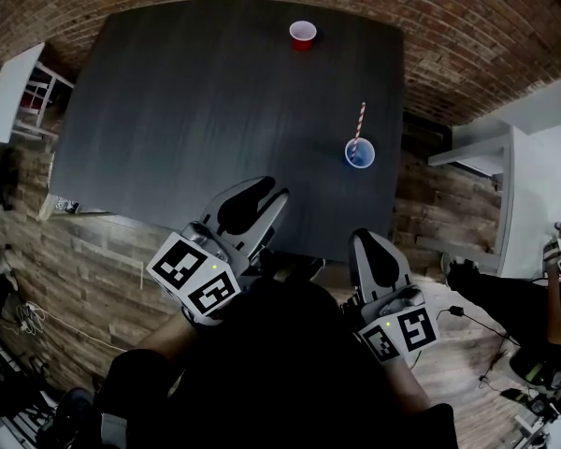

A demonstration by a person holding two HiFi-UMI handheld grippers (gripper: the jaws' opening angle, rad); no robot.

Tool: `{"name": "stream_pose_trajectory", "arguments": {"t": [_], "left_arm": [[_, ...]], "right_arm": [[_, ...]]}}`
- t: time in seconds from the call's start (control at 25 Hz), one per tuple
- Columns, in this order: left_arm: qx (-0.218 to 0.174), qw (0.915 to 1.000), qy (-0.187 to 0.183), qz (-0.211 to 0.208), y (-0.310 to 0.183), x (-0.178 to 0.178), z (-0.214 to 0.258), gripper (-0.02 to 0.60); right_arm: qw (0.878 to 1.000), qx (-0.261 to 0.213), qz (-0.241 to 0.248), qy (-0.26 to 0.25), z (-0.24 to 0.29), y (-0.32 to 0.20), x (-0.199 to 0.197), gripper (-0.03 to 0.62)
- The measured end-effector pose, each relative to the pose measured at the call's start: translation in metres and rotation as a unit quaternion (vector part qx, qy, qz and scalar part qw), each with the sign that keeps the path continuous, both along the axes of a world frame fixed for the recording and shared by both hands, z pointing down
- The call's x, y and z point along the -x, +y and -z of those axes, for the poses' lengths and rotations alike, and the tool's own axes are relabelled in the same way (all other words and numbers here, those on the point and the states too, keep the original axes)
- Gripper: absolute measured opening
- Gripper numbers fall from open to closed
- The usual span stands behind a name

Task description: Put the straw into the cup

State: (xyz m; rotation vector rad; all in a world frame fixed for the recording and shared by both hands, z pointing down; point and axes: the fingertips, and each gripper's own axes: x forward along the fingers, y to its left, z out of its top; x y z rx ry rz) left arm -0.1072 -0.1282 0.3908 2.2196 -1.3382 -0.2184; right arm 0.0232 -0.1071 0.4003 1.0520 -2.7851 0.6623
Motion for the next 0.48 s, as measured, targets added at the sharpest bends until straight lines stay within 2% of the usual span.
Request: {"name": "stream_pose_trajectory", "arguments": {"t": [0.48], "left_arm": [[0.003, 1.0, 0.0, -0.006, 0.0028, -0.0038, -0.0013, 0.124]], "right_arm": [[1.0, 0.003, -0.002, 0.0, 0.0005, 0.0039, -0.0016, 0.044]]}}
